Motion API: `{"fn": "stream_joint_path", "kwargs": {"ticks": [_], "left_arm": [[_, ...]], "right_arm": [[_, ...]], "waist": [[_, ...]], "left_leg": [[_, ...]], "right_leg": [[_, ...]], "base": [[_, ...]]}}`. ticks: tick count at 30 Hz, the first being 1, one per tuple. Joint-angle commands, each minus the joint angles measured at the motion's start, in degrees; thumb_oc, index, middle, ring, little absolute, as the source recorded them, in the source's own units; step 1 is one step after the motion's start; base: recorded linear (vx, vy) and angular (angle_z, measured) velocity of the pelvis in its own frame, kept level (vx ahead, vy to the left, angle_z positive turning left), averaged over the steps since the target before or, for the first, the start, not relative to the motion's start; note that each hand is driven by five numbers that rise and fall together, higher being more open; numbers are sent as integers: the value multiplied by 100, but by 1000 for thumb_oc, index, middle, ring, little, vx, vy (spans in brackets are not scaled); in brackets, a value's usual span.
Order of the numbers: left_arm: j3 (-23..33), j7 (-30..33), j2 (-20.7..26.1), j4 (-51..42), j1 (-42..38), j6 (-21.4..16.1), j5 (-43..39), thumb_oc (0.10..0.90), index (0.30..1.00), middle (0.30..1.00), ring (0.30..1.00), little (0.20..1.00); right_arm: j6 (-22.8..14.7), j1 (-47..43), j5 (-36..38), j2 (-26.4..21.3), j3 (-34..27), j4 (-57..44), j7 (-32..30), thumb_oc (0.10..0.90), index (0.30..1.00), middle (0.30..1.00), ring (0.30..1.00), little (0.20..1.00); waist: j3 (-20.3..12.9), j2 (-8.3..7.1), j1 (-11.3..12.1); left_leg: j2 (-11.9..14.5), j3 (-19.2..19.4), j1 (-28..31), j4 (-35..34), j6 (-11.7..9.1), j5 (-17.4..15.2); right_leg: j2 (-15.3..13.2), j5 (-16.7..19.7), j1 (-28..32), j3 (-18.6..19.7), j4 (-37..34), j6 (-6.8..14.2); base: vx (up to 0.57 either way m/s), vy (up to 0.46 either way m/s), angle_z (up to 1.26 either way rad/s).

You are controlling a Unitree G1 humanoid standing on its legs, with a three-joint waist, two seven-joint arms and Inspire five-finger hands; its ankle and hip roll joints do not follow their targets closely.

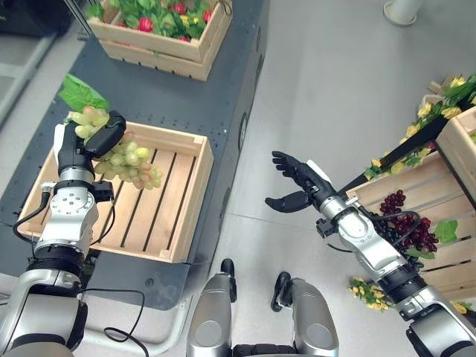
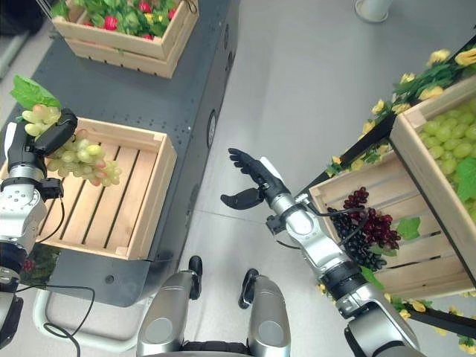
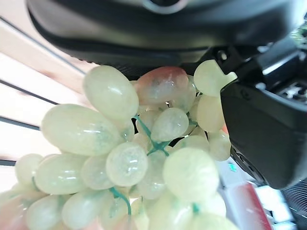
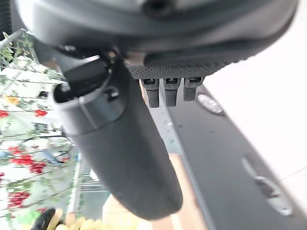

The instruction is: Pick up the fruits from the basket on one side to the basket on the other side

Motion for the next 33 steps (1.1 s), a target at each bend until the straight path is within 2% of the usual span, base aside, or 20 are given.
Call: {"fn": "stream_joint_path", "kwargs": {"ticks": [1, 10, 16, 20, 25, 33], "left_arm": [[448, -188, -37, -634, -99, -890, -76, 400, 300, 300, 300, 300], [58, -547, -52, -1432, -395, -765, -272, 400, 300, 300, 300, 300], [-347, -793, -120, -1551, -962, -732, -464, 400, 300, 300, 300, 300], [-609, -872, -241, -1424, -1332, -768, -565, 400, 300, 300, 300, 300], [-1043, -1088, -602, -1021, -1961, -856, -613, 400, 300, 300, 300, 300], [-1555, -1323, -1046, -884, -2423, -692, -520, 400, 300, 300, 300, 300]], "right_arm": [[-282, -257, 506, -15, -269, -356, -35, 800, 900, 900, 900, 900], [58, -509, 1065, 225, -147, -37, -22, 800, 900, 900, 900, 900], [233, -914, 1336, 281, -200, 18, -174, 800, 900, 900, 900, 900], [346, -1275, 1585, 318, -179, 100, -225, 800, 900, 900, 900, 900], [534, -1850, 2315, 415, -251, 378, -134, 800, 900, 900, 900, 900], [484, -2262, 2602, 634, -232, 498, -272, 800, 900, 900, 900, 900]], "waist": [[-1079, 456, 87], [-1941, 483, 132], [-2300, 488, 83], [-2450, 490, 35], [-2618, 483, -56], [-2741, 458, -156]], "left_leg": [[-531, -229, 762, -526, 44, -624], [-509, -397, 1263, -1610, -116, -125], [-466, -473, 1452, -2219, -165, 109], [-450, -493, 1506, -2484, -198, 213], [-453, -516, 1567, -2749, -217, 309], [-417, -375, 1636, -2789, -188, 282]], "right_leg": [[222, 123, 674, 19, -834, -180], [473, 643, 1331, -43, -2164, -148], [602, 955, 1530, 33, -2840, -102], [677, 1091, 1585, 93, -3143, -87], [788, 1221, 1623, 192, -3434, -92], [823, 1267, 1657, 296, -3530, -98]], "base": [[69, -97, 1], [39, -88, 0], [-5, -83, -1], [-21, -64, -3], [-10, -46, -4], [7, -14, -8]]}}
